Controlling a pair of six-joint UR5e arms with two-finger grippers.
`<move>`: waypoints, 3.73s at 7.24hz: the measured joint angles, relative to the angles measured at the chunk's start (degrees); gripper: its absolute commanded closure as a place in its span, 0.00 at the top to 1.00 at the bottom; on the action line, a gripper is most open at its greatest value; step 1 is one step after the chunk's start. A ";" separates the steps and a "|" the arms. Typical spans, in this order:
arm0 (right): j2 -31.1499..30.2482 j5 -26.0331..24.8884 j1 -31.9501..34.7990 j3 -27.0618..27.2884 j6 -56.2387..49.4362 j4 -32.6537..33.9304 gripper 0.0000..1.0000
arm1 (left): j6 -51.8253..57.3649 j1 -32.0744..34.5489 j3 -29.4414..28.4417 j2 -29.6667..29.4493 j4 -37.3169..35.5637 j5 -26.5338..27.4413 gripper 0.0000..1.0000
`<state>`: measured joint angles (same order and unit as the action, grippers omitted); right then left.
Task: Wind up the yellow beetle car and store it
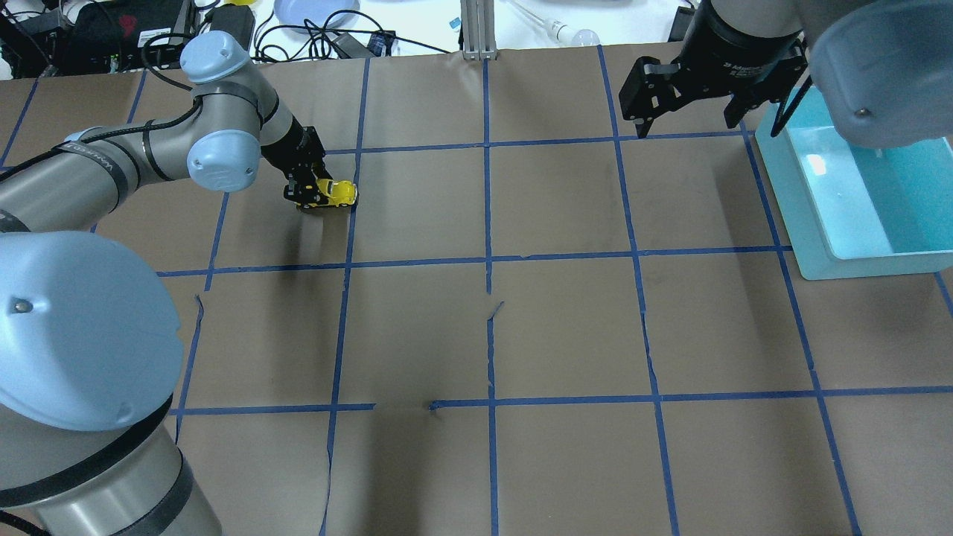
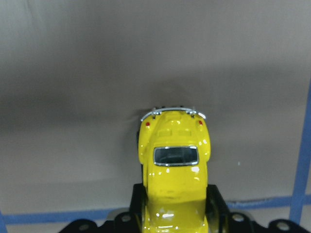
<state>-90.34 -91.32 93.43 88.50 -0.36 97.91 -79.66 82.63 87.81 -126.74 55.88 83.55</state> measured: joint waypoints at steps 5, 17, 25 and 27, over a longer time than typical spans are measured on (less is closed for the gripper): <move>0.07 0.00 0.03 0.00 0.00 0.00 1.00 | 6.64 -5.41 0.04 0.16 -0.07 1.45 0.00; 0.08 -0.02 -0.01 0.88 -0.19 0.37 1.00 | 42.93 1.14 -0.75 14.40 2.49 11.20 1.00; 7.65 4.46 -1.22 -1.66 -8.59 -0.33 1.00 | 70.85 4.41 -0.14 28.12 25.68 8.90 1.00; 14.80 5.55 -4.64 -5.56 -26.21 0.88 1.00 | 76.42 4.51 -0.04 31.51 30.78 4.54 1.00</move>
<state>-75.54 -85.77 88.78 82.95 -26.57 98.79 -3.24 87.15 87.76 -95.23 86.66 88.09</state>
